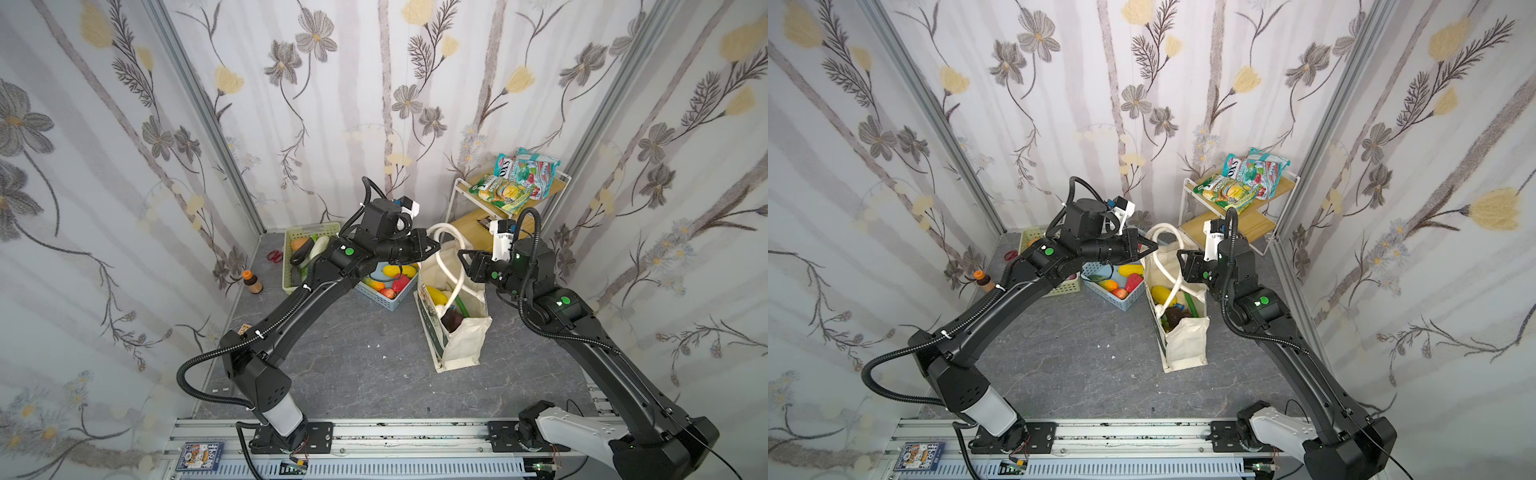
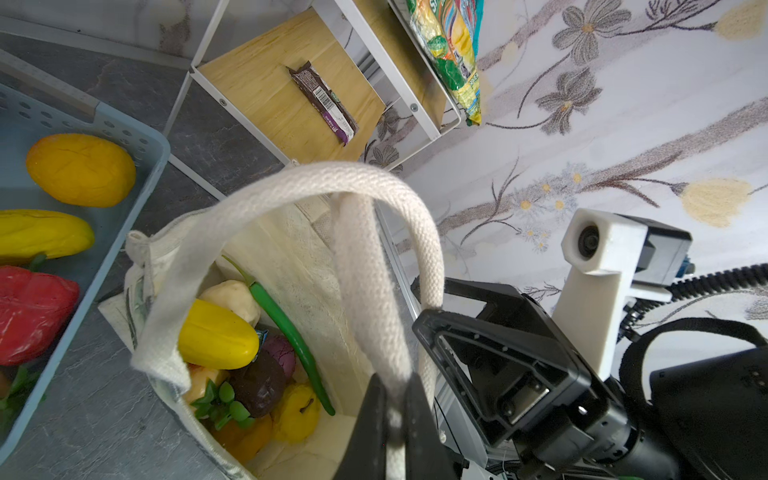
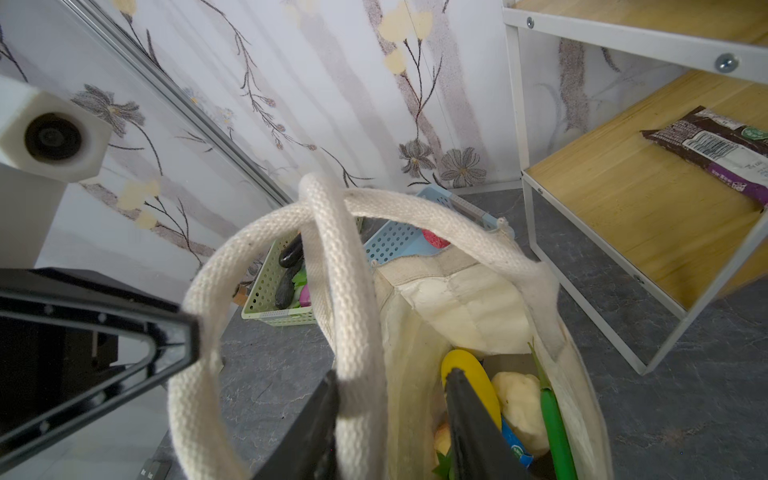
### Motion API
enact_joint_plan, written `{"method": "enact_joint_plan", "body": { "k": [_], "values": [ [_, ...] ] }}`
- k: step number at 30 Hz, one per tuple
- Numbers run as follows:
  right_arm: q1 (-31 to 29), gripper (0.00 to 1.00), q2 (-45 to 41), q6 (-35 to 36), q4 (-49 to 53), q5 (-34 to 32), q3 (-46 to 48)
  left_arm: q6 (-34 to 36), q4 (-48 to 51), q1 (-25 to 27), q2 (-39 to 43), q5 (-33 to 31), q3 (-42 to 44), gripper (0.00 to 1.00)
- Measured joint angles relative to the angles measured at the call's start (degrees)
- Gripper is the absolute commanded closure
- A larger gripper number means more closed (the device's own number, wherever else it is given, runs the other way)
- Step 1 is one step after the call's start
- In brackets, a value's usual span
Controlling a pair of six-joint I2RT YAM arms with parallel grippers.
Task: Place the food into the grocery bag and tie it
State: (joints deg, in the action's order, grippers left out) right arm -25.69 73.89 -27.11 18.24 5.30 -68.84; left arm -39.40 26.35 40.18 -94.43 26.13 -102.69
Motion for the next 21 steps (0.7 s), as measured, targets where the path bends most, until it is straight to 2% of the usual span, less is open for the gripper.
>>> {"method": "enact_joint_plan", "body": {
  "k": [5,10,14,21],
  "values": [
    [-1.73,0.44,-2.99,1.64,2.49,-1.49,-3.10,0.02,0.04,0.09,0.02,-0.02,0.20,1.00],
    [-5.77,0.48,-7.67,6.43,-1.40,-3.63,-3.30,0.02,0.02,0.09,-0.13,0.00,0.07,1.00],
    [-9.62,0.49,-5.27,10.32,-2.71,-4.46,-3.48,0.02,0.26,0.09,-0.33,0.07,-0.57,1.00],
    [-13.92,0.42,-0.07,15.87,-0.70,-8.79,-3.80,0.20,0.50,0.09,-0.44,0.24,-0.70,1.00]
  ]
}}
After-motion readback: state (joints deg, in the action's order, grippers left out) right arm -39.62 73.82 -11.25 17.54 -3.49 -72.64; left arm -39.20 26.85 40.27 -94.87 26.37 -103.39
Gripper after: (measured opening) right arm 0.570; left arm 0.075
